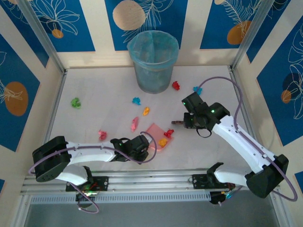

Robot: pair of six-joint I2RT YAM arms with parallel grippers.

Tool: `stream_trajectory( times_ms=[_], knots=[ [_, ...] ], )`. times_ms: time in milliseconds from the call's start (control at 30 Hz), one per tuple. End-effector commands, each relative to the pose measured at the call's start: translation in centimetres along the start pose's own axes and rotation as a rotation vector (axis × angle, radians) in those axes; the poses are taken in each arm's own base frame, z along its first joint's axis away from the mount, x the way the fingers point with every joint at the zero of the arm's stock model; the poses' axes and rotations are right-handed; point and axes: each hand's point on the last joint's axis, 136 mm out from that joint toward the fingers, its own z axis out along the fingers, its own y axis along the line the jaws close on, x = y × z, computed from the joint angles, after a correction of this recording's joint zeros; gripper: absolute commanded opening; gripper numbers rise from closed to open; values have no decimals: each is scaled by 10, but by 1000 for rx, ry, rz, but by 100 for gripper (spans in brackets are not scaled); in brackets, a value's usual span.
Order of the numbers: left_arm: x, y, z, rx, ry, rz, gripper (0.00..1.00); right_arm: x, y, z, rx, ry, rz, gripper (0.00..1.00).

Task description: Sweep away the paper scraps from the table

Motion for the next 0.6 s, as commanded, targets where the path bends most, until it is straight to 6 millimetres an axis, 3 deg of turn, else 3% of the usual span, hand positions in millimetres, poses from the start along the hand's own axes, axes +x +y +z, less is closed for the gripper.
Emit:
stream_trajectory(
  times_ms=[0, 167, 300, 433, 567],
  knots=[
    [10, 0, 5, 10, 49, -15, 0, 15, 9, -10, 27, 56, -117, 0],
    [10, 1, 5, 6, 48, -14, 0, 31, 36, -25, 16, 92, -240, 0],
    [9, 1, 5, 8, 45, -13, 0, 31, 53, -44, -41, 46, -265, 0],
    [8, -1, 5, 16, 39, -11, 0, 21, 57, -56, -122, -29, -207, 0],
    [7, -3, 5, 32, 30, -5, 0, 3, 43, -63, -178, -127, -83, 0]
  ],
)
